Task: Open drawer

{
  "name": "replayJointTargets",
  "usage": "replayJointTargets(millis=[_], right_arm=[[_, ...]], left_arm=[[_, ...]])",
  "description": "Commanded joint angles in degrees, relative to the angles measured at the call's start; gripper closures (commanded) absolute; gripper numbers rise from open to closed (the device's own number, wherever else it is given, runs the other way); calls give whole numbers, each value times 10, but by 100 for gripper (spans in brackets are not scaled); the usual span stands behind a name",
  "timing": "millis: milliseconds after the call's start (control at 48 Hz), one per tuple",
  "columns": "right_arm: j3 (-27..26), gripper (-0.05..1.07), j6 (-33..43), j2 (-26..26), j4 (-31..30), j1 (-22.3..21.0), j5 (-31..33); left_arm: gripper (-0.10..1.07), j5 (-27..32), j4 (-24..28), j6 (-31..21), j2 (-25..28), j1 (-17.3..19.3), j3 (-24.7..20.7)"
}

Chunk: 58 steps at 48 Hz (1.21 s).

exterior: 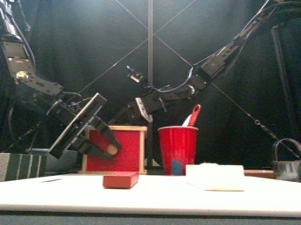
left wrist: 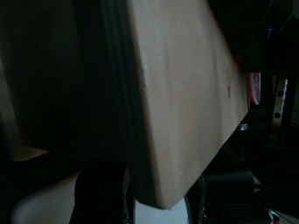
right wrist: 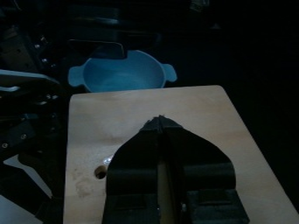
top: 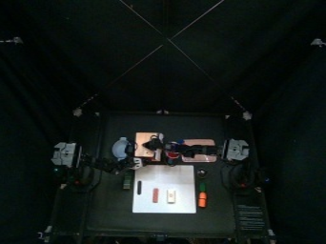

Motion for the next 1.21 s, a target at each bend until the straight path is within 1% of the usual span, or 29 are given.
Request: replayJointTargets(millis=[0,229,625,854,1188], right_arm=[[2,101,2,-3,1,1,11],[2,101,2,-2,1,1,11],[4,101,2,-2,1,-1,11],[4,101,2,-2,1,-2,11],[4,101,2,-1,1,-3,11]], left_arm=[[34,-4,2,2,-9,3,-11],[35,0,0,-1,-9,-3,-13],[37,47,-4,-4,-25,-49,-24],[37,70,-26,-5,-34,-74,-24],[37,93,-39,-5,-47,-97,-25]])
